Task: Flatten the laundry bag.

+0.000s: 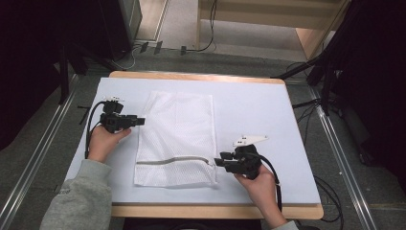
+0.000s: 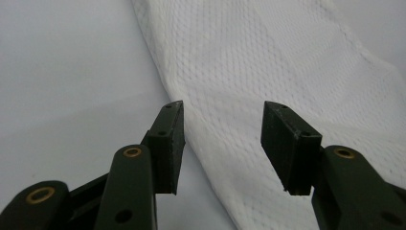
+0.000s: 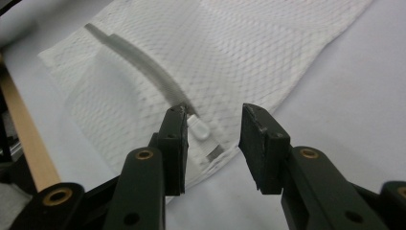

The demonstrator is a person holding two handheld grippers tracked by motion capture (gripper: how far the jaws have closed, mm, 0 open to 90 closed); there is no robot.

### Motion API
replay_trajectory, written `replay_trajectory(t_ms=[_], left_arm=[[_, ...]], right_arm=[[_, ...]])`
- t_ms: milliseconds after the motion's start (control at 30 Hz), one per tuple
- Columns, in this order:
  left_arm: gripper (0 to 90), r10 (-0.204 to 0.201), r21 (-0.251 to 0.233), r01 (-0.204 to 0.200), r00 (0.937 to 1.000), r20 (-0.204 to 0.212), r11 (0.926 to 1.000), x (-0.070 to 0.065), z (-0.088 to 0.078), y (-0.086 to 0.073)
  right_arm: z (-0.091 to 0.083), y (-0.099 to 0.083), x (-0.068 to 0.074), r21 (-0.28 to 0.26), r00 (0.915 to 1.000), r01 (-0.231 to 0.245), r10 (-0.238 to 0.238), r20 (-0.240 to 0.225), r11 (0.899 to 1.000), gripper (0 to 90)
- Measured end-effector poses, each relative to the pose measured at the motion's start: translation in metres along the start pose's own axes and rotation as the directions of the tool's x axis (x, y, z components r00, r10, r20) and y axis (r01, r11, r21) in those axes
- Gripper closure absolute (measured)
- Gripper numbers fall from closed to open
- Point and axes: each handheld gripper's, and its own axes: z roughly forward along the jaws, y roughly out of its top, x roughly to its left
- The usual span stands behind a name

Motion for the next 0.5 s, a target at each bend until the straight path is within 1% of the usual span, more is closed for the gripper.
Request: replay_trajectory(t_ms=[133,167,267,300,333,400,433,500], left_arm=[[49.6,0.0,0.003,0.0,1.0,0.002,1.0,-0.006,-0.007,-0.01],[49.3,0.004,0.004,-0.004,1.0,0.002,1.0,-0.007,-0.009,-0.011],[48.9,-0.002,-0.001,0.002,1.0,0.004,1.0,-0.011,-0.013,-0.018],[48.7,0.001,0.0,-0.001,1.0,0.007,1.0,-0.012,-0.014,-0.019],[48.2,-0.004,-0.003,0.004,1.0,0.008,1.0,-0.013,-0.016,-0.022],[47.7,-0.009,-0.003,0.009,0.9999,0.01,1.0,-0.015,-0.017,-0.026],[47.6,-0.004,0.001,0.004,0.9999,0.009,1.0,-0.016,-0.018,-0.027],[47.4,-0.008,0.001,0.008,0.9999,0.009,1.0,-0.017,-0.019,-0.031]], right_arm=[[0.01,0.007,-0.012,-0.008,0.9998,0.002,-0.001,0.017,1.0,62.1],[0.014,0.009,-0.016,-0.013,0.9997,0.009,-0.008,0.022,1.0,61.8],[0.022,0.014,-0.023,-0.008,0.9992,0.013,-0.013,0.039,1.0,61.0],[0.025,0.016,-0.026,-0.007,0.9992,0.01,-0.009,0.039,1.0,60.9],[0.027,0.017,-0.028,-0.01,0.9993,0.005,-0.005,0.038,1.0,60.9],[0.033,0.02,-0.034,-0.008,0.9984,-0.001,0.001,0.057,1.0,60.7],[0.036,0.022,-0.037,-0.001,0.9978,-0.007,0.007,0.066,1.0,60.4],[0.041,0.025,-0.041,0.007,0.9972,-0.017,0.016,0.073,1.0,60.4]])
